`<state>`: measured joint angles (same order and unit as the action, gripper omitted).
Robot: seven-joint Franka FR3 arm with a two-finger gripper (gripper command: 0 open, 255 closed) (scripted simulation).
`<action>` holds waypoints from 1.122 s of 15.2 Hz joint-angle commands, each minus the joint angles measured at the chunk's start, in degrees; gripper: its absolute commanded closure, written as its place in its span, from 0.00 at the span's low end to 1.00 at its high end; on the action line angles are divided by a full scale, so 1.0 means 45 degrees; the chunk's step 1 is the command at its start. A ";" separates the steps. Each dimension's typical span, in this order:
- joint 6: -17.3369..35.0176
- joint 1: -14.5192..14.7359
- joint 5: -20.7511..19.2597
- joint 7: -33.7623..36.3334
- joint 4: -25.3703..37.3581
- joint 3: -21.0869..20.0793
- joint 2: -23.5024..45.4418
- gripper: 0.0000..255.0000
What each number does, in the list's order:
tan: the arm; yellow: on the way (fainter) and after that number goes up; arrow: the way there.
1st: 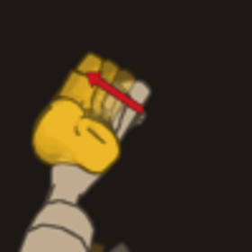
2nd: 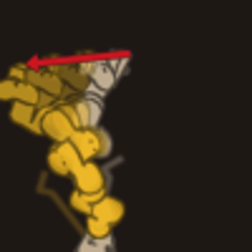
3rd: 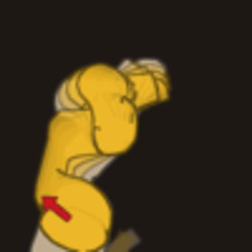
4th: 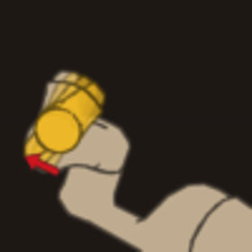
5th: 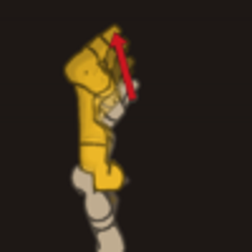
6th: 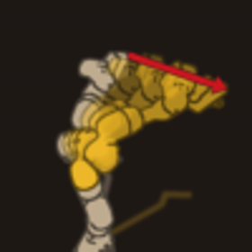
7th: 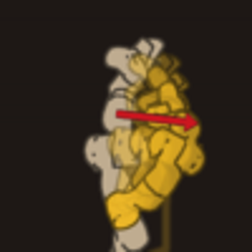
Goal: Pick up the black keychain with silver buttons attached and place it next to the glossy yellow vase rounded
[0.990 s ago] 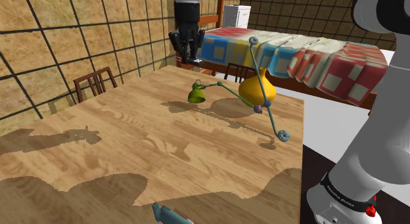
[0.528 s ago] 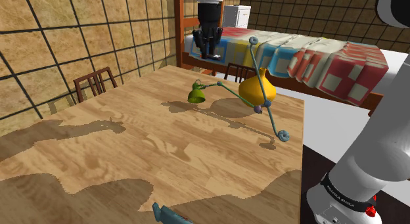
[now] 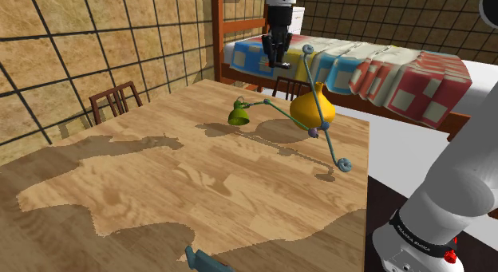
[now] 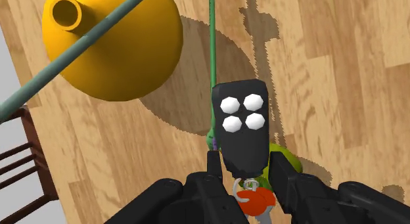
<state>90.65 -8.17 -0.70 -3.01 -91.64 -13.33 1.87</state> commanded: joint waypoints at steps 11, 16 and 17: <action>0.1423 -0.0670 -0.0008 -0.1298 -0.1598 0.0627 -0.0192 1.00; 0.2280 -0.0673 -0.0008 -0.1292 -0.2463 0.0629 -0.0200 1.00; 0.2450 -0.0673 -0.0010 -0.1289 -0.2625 0.0629 -0.0192 1.00</action>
<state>100.62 -11.22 -0.70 -8.89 -102.60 -10.47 0.82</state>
